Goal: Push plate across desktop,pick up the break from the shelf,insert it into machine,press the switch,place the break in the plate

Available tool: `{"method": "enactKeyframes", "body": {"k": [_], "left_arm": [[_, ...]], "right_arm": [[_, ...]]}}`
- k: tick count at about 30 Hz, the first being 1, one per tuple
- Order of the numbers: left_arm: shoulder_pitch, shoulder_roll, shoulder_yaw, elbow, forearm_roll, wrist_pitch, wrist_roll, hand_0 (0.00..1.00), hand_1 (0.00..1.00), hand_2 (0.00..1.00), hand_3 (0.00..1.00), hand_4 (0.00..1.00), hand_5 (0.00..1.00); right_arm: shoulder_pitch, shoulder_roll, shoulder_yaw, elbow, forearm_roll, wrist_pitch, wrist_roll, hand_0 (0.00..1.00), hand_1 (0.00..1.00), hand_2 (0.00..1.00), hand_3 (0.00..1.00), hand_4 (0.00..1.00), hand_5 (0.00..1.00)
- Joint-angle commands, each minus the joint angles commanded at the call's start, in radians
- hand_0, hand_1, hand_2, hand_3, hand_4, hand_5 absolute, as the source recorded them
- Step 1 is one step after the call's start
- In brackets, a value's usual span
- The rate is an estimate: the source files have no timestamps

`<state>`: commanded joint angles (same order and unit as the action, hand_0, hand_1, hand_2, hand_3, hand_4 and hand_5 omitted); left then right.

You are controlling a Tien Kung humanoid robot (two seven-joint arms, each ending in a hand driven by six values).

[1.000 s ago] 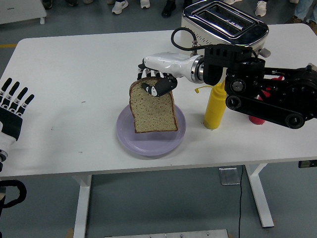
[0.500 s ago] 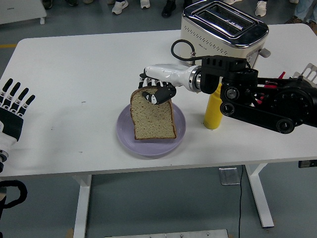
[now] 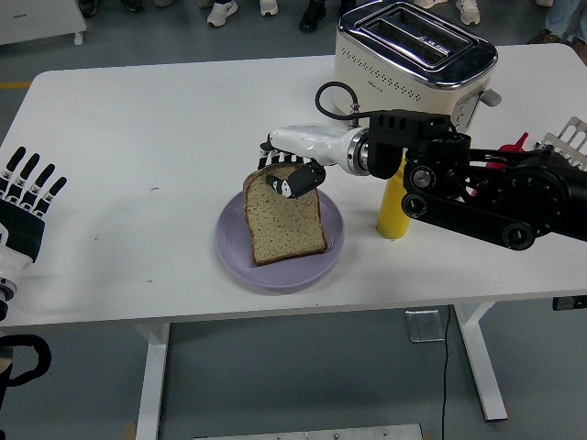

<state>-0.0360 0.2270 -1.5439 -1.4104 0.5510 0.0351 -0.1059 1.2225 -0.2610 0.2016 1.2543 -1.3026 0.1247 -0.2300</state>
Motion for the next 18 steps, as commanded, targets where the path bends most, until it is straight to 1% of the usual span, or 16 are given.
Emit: {"method": "enactKeyframes", "body": {"k": [4, 5, 10, 11, 16, 17, 18], "left_arm": [[0.000, 0.000, -0.001, 0.000, 0.000, 0.000, 0.000, 0.794, 0.853, 0.904, 0.856, 0.619, 0.998], [0.000, 0.000, -0.001, 0.000, 0.000, 0.000, 0.000, 0.795, 0.853, 0.904, 0.856, 0.619, 0.998], [-0.001, 0.000, -0.001, 0.000, 0.000, 0.000, 0.000, 0.795, 0.853, 0.904, 0.856, 0.619, 0.998], [-0.002, 0.000, -0.001, 0.000, 0.000, 0.000, 0.000, 0.795, 0.853, 0.904, 0.857, 0.620, 0.998], [-0.003, 0.000, -0.001, 0.000, -0.001, 0.000, -0.001, 0.795, 0.853, 0.904, 0.857, 0.620, 0.998], [-0.003, 0.000, -0.002, 0.000, -0.001, 0.000, -0.001, 0.795, 0.853, 0.904, 0.857, 0.619, 0.998], [-0.004, 0.000, -0.002, 0.000, -0.001, 0.000, -0.001, 0.795, 0.853, 0.904, 0.857, 0.619, 0.998]], "right_arm": [[-0.001, 0.003, -0.003, -0.007, -0.002, 0.010, 0.003, 0.640, 0.687, 0.711, 0.721, 0.559, 0.256], [-0.001, 0.004, -0.004, -0.009, -0.002, 0.010, 0.004, 0.720, 0.753, 0.798, 0.816, 0.611, 0.287], [0.000, 0.006, -0.003, -0.017, -0.003, 0.001, 0.014, 0.720, 0.753, 0.798, 0.816, 0.611, 0.287], [0.000, 0.006, -0.001, -0.019, -0.003, -0.004, 0.018, 0.849, 0.854, 0.929, 0.959, 0.692, 0.330], [0.003, 0.006, 0.008, -0.023, -0.004, -0.030, 0.038, 0.849, 0.854, 0.929, 0.959, 0.692, 0.330], [0.003, 0.006, 0.009, -0.023, -0.004, -0.035, 0.040, 0.871, 0.864, 0.947, 0.975, 0.714, 0.345], [0.003, 0.006, 0.014, -0.023, -0.005, -0.040, 0.043, 0.871, 0.864, 0.947, 0.975, 0.714, 0.345]]}}
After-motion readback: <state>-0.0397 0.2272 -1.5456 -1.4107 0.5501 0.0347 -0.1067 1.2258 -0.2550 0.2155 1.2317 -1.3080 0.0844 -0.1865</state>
